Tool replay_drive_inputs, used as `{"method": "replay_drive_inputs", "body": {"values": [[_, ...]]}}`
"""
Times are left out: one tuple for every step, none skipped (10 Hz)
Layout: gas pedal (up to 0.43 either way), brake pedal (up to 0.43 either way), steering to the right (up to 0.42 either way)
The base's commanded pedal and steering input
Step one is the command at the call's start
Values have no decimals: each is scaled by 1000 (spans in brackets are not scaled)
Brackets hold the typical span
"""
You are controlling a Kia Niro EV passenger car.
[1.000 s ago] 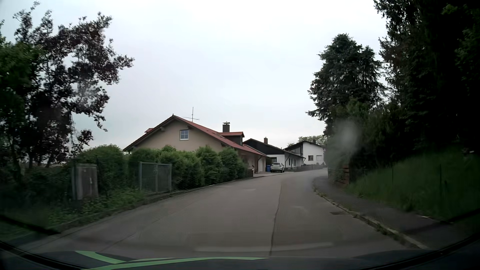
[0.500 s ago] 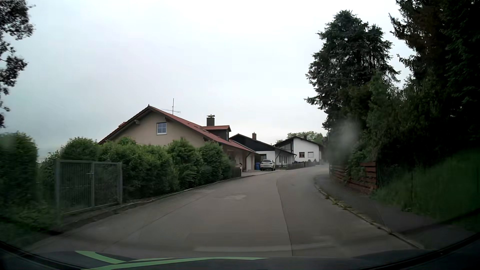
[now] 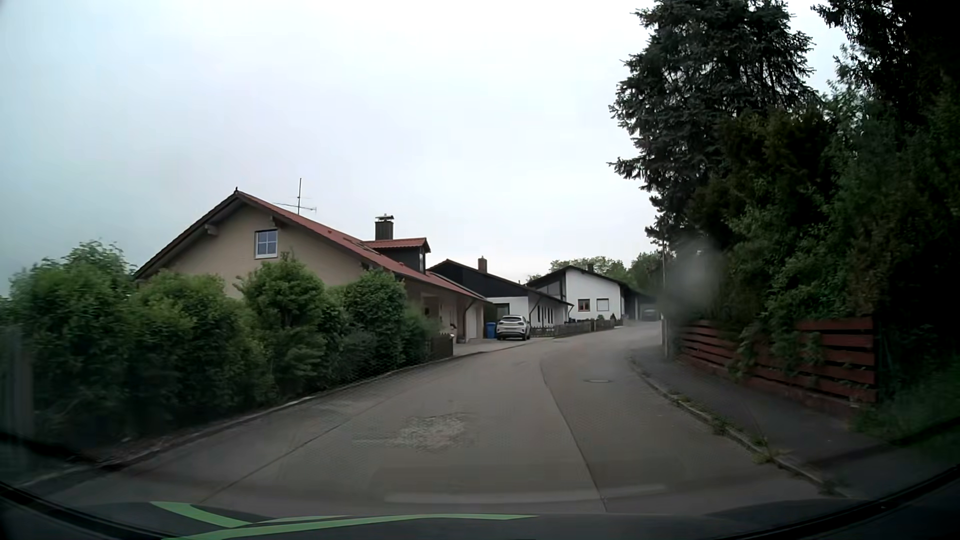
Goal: Follow the waypoints while adhering to traffic rules and regulations
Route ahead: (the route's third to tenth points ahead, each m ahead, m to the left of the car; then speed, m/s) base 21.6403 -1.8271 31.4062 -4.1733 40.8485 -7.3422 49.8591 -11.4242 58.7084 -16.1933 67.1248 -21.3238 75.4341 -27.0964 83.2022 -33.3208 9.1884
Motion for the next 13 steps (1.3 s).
{"method": "replay_drive_inputs", "body": {"values": [[98,0,49],[98,0,49],[98,0,49],[98,0,49],[98,0,49],[98,0,49],[98,0,49],[98,0,49],[98,0,49],[98,0,49],[98,0,48],[87,0,47],[87,0,47]]}}
